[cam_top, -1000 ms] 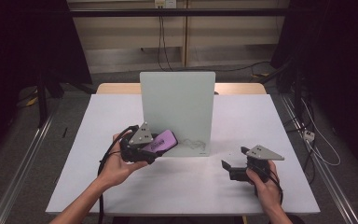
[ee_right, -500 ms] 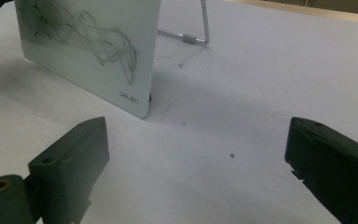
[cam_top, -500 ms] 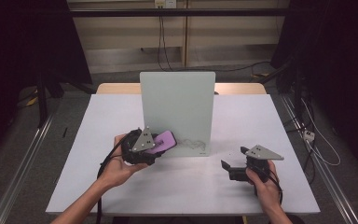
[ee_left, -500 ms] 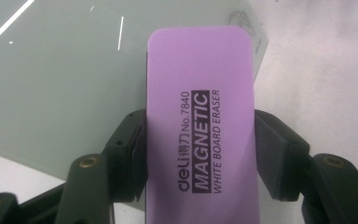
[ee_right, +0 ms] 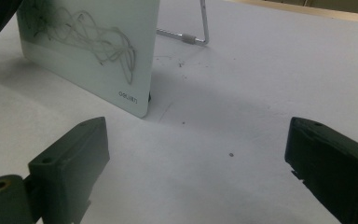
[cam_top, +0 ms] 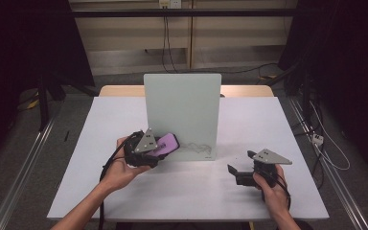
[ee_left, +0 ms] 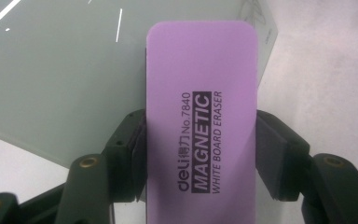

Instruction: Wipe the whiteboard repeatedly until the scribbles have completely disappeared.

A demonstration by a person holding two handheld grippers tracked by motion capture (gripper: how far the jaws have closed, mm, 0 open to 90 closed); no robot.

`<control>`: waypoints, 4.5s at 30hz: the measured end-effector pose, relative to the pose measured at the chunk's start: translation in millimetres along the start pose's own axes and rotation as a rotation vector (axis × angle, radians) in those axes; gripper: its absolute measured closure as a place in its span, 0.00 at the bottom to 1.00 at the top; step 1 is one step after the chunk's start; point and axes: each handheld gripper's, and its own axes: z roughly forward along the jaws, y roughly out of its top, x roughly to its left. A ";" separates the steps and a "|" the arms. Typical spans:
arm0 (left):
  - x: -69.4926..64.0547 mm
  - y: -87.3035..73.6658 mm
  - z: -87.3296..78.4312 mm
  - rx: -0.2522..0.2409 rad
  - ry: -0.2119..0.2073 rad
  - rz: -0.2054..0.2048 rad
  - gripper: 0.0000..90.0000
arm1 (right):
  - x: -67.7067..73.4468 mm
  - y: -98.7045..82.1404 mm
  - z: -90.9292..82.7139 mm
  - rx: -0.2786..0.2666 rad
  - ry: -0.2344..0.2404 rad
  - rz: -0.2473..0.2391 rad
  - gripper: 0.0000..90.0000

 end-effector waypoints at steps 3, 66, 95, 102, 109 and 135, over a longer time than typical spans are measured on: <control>0.2 -0.5 -0.5 0.011 -0.004 -0.016 0.45 | 0.1 0.0 0.1 -0.001 0.002 -0.001 0.07; 26.9 8.9 -15.7 -0.037 -0.003 -0.103 0.45 | 0.4 0.0 1.0 0.000 0.006 0.004 0.07; -15.6 11.9 41.9 0.072 -0.157 -0.008 0.45 | 1.8 0.4 1.5 0.002 0.011 0.001 0.07; -11.6 17.9 39.1 0.045 -0.148 -0.025 0.45 | 1.4 0.4 1.2 0.001 0.009 0.002 0.07; 12.7 33.1 16.7 -0.035 -0.100 -0.058 0.45 | 1.0 0.3 1.2 0.002 0.009 0.005 0.07; -16.4 31.4 51.3 0.056 -0.179 0.026 0.45 | 1.3 0.3 1.3 0.002 0.011 0.005 0.07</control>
